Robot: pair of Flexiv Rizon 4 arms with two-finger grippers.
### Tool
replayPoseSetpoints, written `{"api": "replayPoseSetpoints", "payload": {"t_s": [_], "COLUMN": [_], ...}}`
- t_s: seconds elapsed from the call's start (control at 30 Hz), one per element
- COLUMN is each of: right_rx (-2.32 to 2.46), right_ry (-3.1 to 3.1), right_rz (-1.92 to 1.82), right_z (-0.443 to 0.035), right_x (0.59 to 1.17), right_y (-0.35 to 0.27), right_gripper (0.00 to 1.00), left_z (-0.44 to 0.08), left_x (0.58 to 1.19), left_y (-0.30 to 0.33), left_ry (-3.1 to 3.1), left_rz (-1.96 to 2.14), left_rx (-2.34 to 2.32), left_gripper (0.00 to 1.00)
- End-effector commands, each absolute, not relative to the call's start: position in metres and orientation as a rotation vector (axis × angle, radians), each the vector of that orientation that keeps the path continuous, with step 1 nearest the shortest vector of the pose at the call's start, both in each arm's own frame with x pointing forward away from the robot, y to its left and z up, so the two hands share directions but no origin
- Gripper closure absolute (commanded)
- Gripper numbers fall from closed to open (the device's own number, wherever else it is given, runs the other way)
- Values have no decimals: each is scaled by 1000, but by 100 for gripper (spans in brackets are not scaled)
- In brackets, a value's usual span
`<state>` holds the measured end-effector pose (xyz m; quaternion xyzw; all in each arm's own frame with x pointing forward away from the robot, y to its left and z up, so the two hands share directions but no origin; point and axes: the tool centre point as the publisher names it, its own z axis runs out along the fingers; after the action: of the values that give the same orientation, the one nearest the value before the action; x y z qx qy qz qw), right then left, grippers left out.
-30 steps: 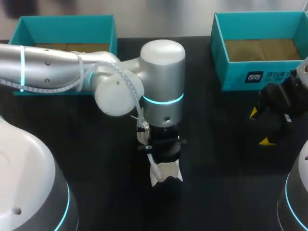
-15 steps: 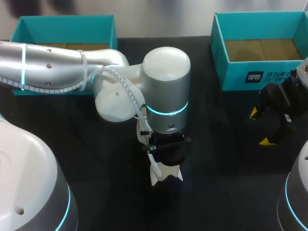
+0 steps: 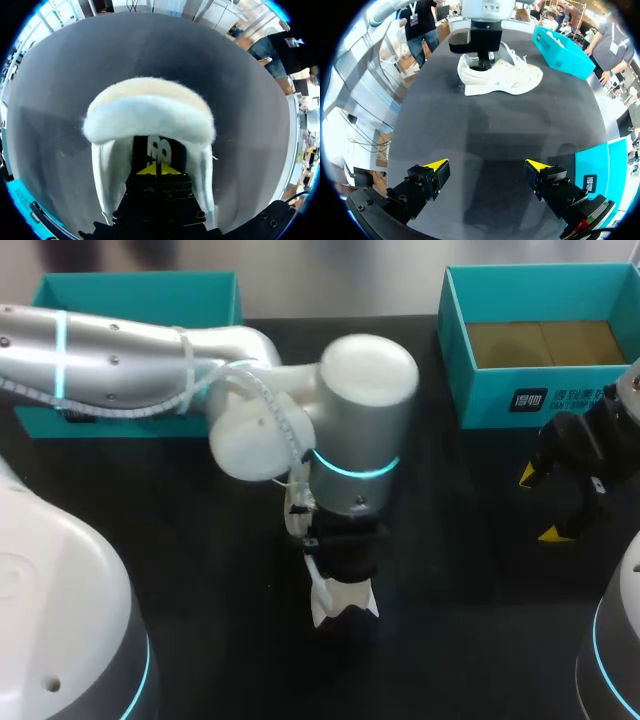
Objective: Take the shoe out of the shoebox, open the shoe tongue, remove and reinsert the insole, then place the shoe into the shoebox
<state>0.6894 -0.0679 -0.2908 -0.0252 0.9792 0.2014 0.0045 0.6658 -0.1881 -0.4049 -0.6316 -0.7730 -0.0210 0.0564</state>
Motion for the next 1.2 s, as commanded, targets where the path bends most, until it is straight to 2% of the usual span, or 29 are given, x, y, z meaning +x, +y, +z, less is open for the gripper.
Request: {"api": "replayPoseSetpoints", "payload": {"t_s": [0.03,0.53,1.03,1.13,1.2], "right_rx": [-78,-78,-78,-78,-78], "right_ry": [3069,3069,3069,3069,3069], "right_rz": [626,626,626,626,626], "right_z": [-291,-291,-291,-291,-291], "right_x": [689,689,689,689,689], "right_y": [-67,-67,-67,-67,-67], "right_gripper": [0,0,0,0,0], "left_z": [-431,-363,-361,-363,-363], "left_x": [670,665,679,686,689], "left_y": [-205,-189,-183,-185,-186], "left_ry": [-2353,-2474,-2712,-2689,-2660], "left_rz": [-55,9,-98,-128,-146], "left_rx": [-1892,-1942,-1887,-1900,-1920], "left_gripper": [100,100,100,85,80]}}
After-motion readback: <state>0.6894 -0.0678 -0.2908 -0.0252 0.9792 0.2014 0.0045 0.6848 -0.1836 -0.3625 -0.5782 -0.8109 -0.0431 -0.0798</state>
